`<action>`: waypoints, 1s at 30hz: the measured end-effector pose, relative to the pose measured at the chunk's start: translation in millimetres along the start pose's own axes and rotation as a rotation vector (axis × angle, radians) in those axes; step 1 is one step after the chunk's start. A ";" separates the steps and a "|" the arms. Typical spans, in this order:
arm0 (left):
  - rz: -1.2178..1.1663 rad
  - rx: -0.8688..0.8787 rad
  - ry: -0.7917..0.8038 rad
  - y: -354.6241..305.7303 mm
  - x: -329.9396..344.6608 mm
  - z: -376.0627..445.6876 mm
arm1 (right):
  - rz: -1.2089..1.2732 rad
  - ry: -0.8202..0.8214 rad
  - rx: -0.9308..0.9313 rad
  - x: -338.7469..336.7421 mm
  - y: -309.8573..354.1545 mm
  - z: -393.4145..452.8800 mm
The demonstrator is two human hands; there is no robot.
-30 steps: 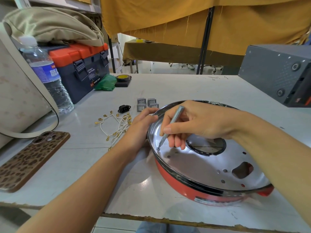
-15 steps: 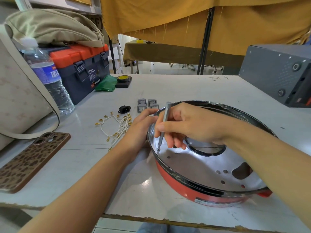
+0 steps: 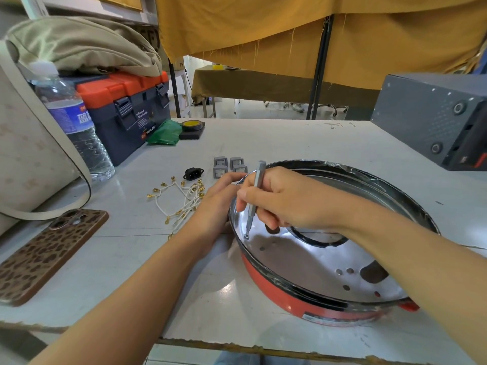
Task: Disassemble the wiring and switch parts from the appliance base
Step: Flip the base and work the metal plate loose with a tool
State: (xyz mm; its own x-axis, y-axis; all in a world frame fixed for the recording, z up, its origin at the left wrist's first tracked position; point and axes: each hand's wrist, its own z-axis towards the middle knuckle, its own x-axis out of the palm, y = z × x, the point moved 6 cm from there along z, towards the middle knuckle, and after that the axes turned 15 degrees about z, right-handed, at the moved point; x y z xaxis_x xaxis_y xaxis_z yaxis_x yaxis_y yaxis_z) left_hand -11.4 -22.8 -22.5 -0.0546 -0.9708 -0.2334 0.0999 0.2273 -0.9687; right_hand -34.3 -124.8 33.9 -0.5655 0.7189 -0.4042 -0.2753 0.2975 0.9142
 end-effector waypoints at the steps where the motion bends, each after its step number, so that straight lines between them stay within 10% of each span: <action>1: 0.003 -0.002 0.000 -0.3 0.1 0.0 | -0.001 0.006 0.000 0.3 -0.4 0.3; 30: 0.051 0.041 -0.007 -1.5 -1.6 -0.8 | 0.038 0.038 -0.065 1.4 3.1 -1.4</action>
State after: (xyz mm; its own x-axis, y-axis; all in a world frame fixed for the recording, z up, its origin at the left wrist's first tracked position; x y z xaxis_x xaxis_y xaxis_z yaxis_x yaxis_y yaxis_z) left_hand -12.3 -21.5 -20.7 -0.0414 -0.9587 -0.2813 0.1429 0.2730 -0.9514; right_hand -37.0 -123.8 36.1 -0.6053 0.7043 -0.3709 -0.3020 0.2280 0.9257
